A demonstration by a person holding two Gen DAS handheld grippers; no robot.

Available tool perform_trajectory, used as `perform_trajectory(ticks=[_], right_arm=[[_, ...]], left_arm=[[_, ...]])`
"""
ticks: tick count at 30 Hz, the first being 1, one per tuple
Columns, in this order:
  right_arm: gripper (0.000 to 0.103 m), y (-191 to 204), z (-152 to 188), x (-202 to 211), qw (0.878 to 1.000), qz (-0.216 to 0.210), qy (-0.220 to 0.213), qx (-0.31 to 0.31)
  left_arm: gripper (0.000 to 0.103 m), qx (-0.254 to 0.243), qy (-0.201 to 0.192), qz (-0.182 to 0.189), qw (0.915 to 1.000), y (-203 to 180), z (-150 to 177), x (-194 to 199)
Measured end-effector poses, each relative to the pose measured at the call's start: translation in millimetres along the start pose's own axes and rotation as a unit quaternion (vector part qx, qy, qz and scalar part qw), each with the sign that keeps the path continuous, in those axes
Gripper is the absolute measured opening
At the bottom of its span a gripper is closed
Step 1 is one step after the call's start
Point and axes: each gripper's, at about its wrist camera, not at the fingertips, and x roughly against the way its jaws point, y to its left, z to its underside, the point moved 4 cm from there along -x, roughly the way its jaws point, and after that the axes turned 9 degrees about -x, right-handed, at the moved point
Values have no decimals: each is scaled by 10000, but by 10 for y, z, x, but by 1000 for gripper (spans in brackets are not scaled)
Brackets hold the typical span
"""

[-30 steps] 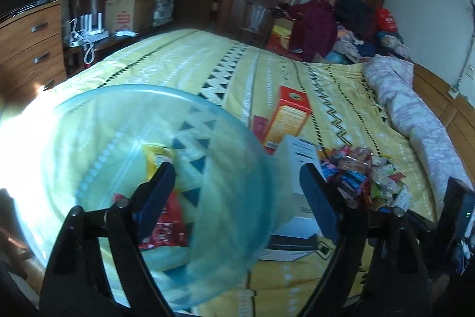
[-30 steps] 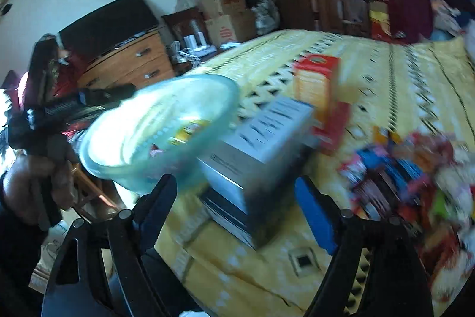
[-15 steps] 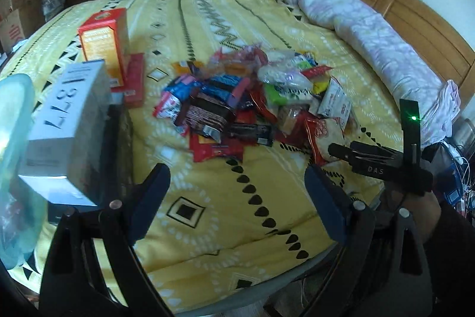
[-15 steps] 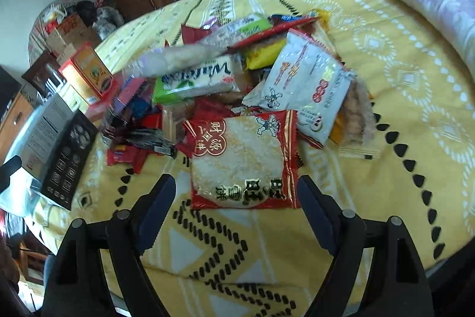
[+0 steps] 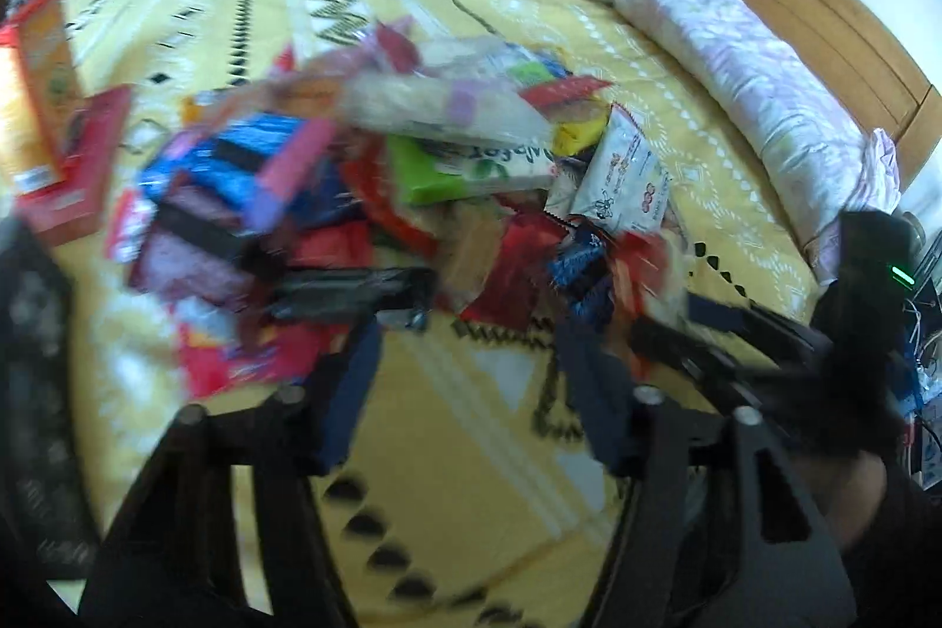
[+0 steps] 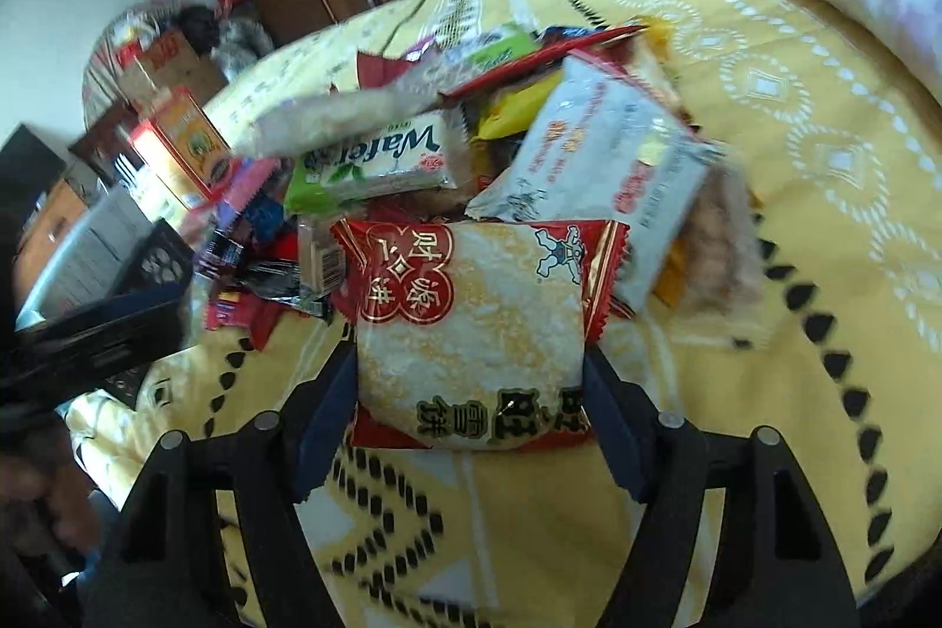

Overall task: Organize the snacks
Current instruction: 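Grasp the Wangwang rice cracker packet with the right gripper while the left grasps the clear stick packet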

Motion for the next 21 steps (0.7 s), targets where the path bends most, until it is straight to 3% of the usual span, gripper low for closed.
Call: perform_trajectory(ticks=[7, 13, 15, 21], right_arm=[[77, -164, 122, 163, 9995, -227, -6, -207], [77, -132, 135, 109, 9994, -275, 47, -180], [77, -114, 152, 109, 9995, -263, 39, -172], [77, -148, 145, 59, 9994, -258, 67, -221]], left_arm=[[25, 184, -49, -165, 9997, -18, -95, -314], [25, 218, -156, -210, 9994, -30, -137, -366], [30, 280, -239, -227, 9991, -9, -141, -394], [28, 332, -98, -209, 9992, 55, -204, -527]])
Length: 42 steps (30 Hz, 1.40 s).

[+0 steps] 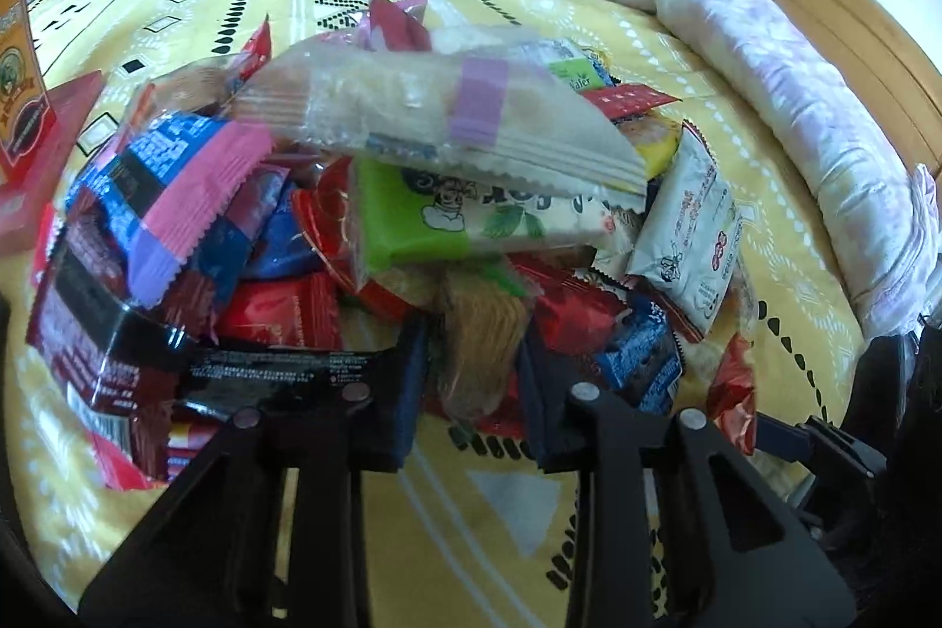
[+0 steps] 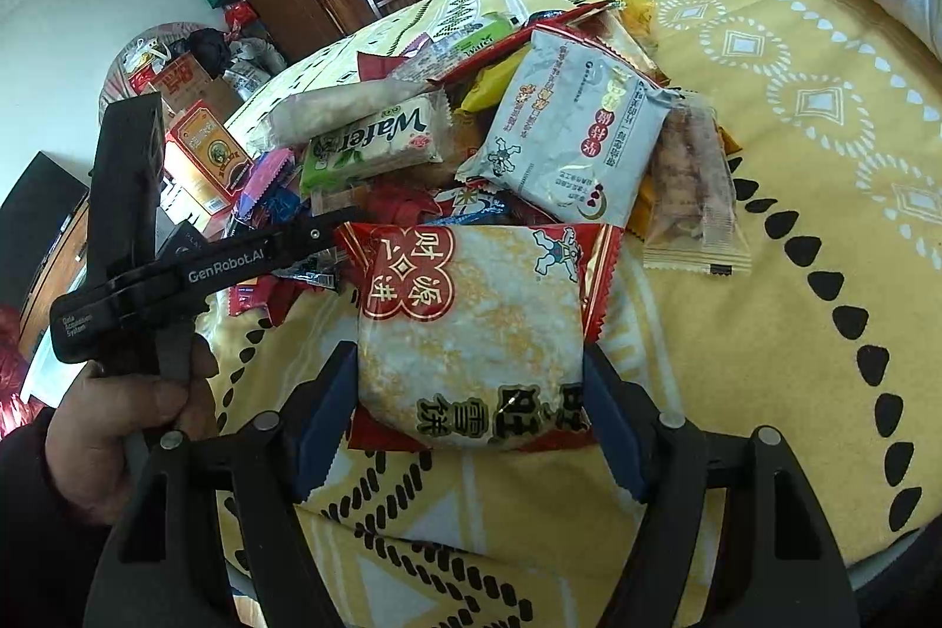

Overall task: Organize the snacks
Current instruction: 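Grasp the Wangwang rice cracker packet with the right gripper while the left grasps the clear stick packet, then carry both packets to the clear bowl and open both grippers over it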

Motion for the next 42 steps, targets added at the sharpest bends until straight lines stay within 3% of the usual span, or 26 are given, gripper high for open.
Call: perform_trajectory(ticks=[5, 11, 19, 24, 32, 42], right_arm=[[77, 43, -4, 21, 10000, -19, -35, 64], [76, 200, -70, 172, 9991, -61, -239, 350], [76, 684, -247, 389, 9949, -271, -484, 842], [76, 1210, -362, 535, 9880, -454, -641, 1328], [76, 2138, -396, 548, 9730, -837, -633, 2054], [76, 3683, -212, 374, 9387, -1585, -383, 3038]], left_arm=[[23, -18, -91, 51, 9999, -55, -30, 134], [21, -119, -698, 107, 9974, -113, -76, 831], [21, 73, -1390, -304, 9898, 259, -77, 1732], [21, 414, -1638, -815, 9822, 674, -4, 2148], [21, 934, -1803, -2098, 9564, 1444, 238, 2806], [21, 1659, -1750, -3048, 9214, 2249, 737, 3429]])
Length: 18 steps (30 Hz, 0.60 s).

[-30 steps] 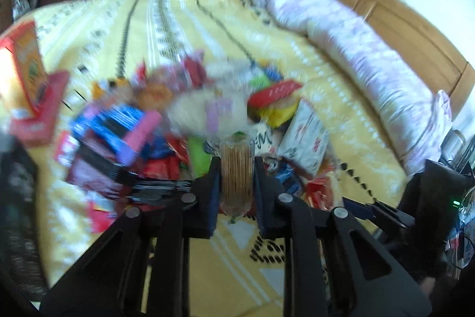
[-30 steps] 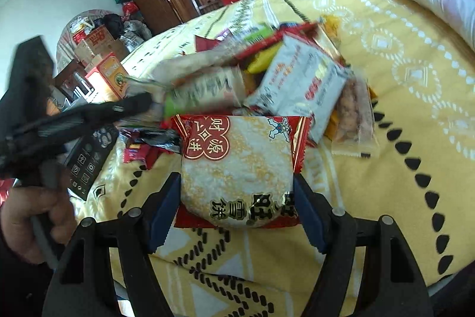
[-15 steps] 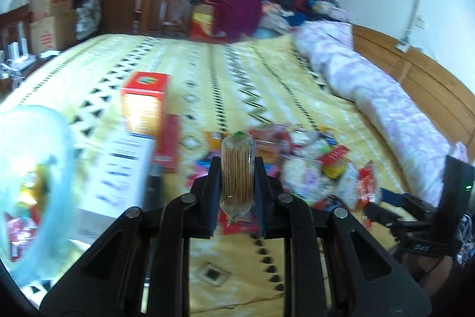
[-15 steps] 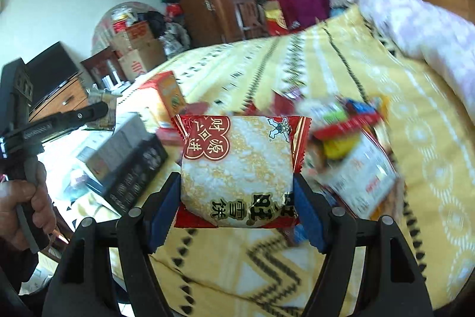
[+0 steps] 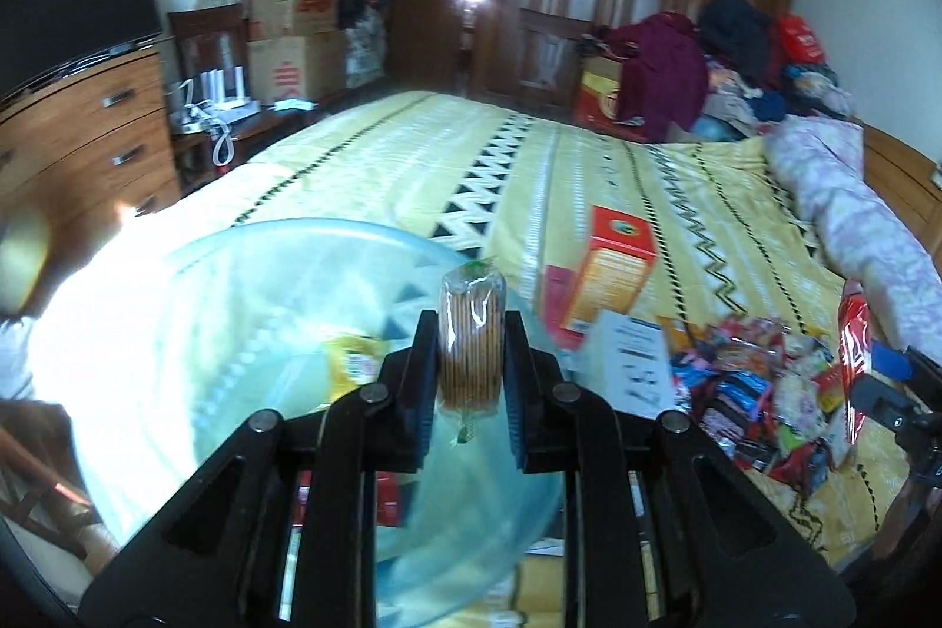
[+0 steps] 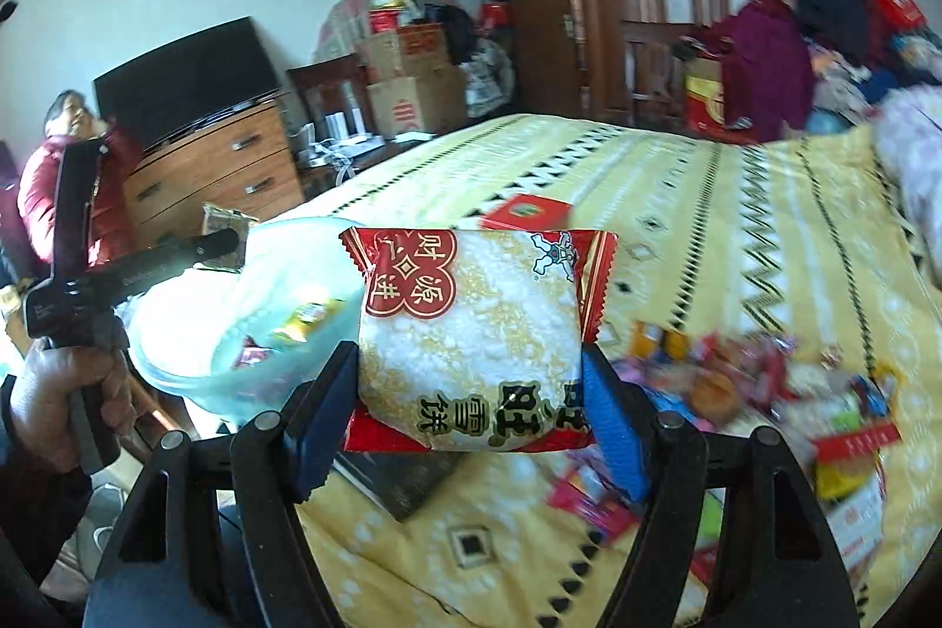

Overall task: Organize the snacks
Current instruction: 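Carry both packets to the clear bowl and open both grippers over it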

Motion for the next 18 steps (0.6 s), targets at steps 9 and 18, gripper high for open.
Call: perform_trajectory(ticks=[9, 18], right_arm=[[76, 1005, -238, -666, 9959, -639, 369, 520], [76, 1410, -180, -1248, 9904, -889, 883, 580]], left_arm=[[21, 271, 123, -290, 9991, 487, 76, -83], [21, 353, 394, -406, 9978, 753, 255, -229]])
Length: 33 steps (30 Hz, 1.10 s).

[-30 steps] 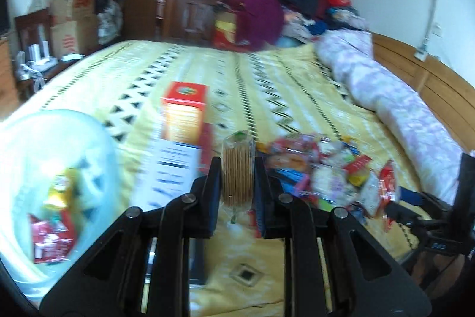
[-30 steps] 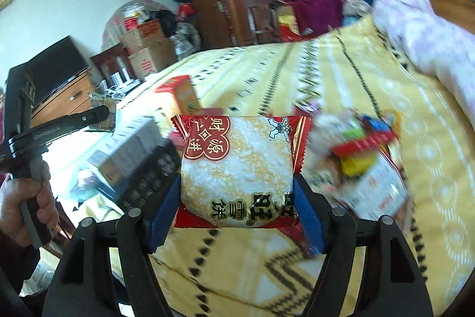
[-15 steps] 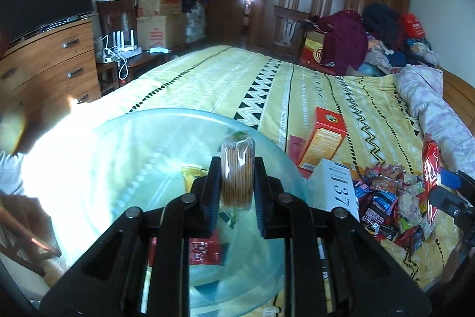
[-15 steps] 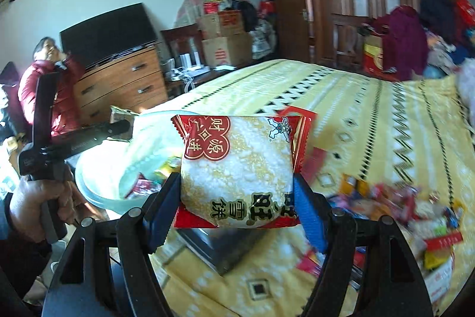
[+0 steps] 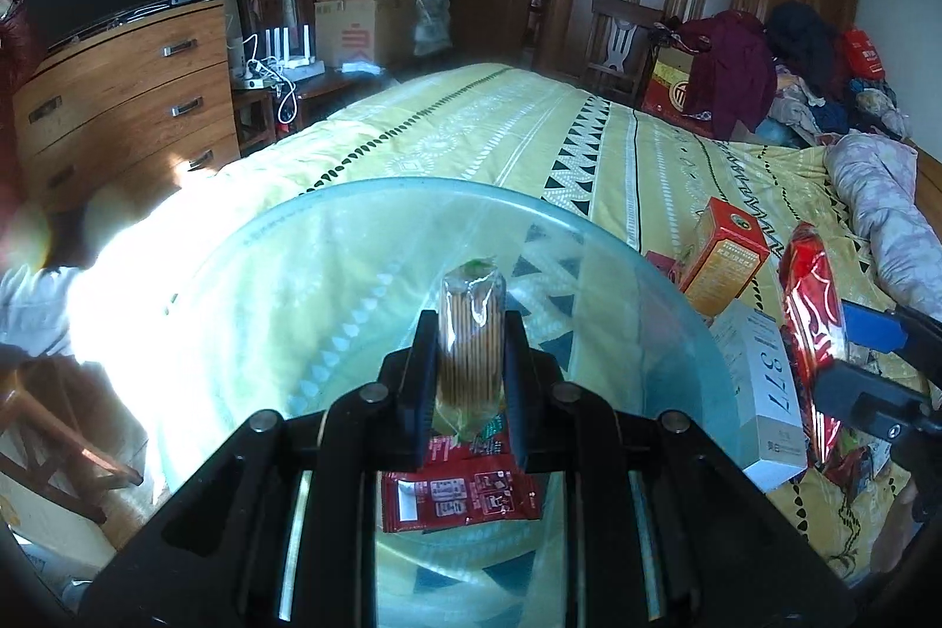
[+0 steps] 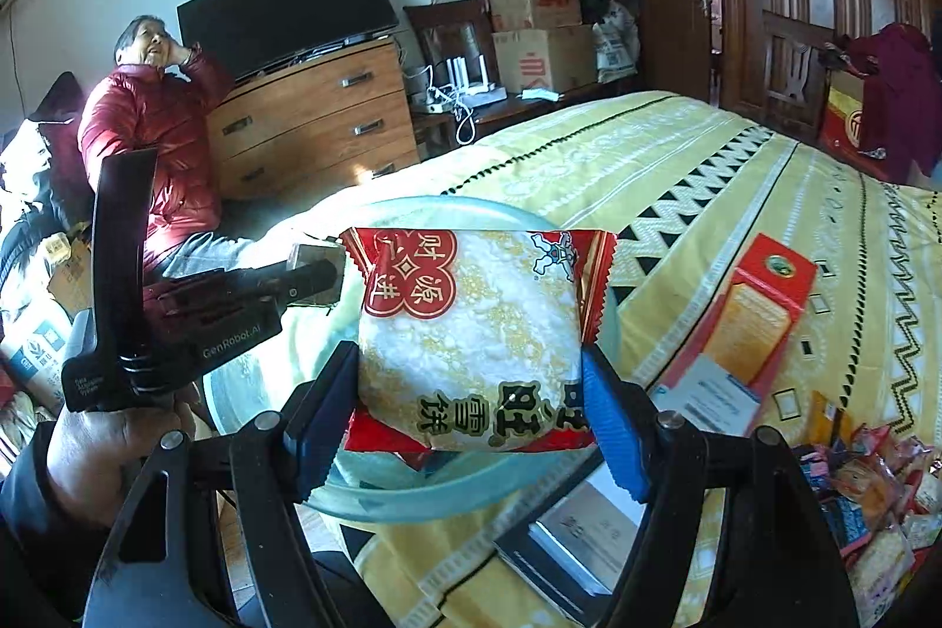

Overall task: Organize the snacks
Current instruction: 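Carry both packets to the clear bowl and open both grippers over it, then move both grippers back to the snack pile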

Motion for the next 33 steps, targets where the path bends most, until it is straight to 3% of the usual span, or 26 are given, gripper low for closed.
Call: perform_trajectory(ticks=[10, 29, 31, 33], right_arm=[[77, 20, 80, -394, 9992, -98, 394, -65], [80, 28, 104, -574, 9982, -56, 566, -167], [83, 35, 120, -581, 9982, -47, 582, -158], [86, 38, 136, -584, 9982, -23, 592, -137]], left_arm=[[21, 45, 179, -1, 9998, 107, 54, -93], [23, 107, 293, -71, 9995, 192, 92, -163], [31, 116, 283, -112, 9995, 195, 87, -153], [59, 86, 247, -183, 9995, 193, 72, -137]])
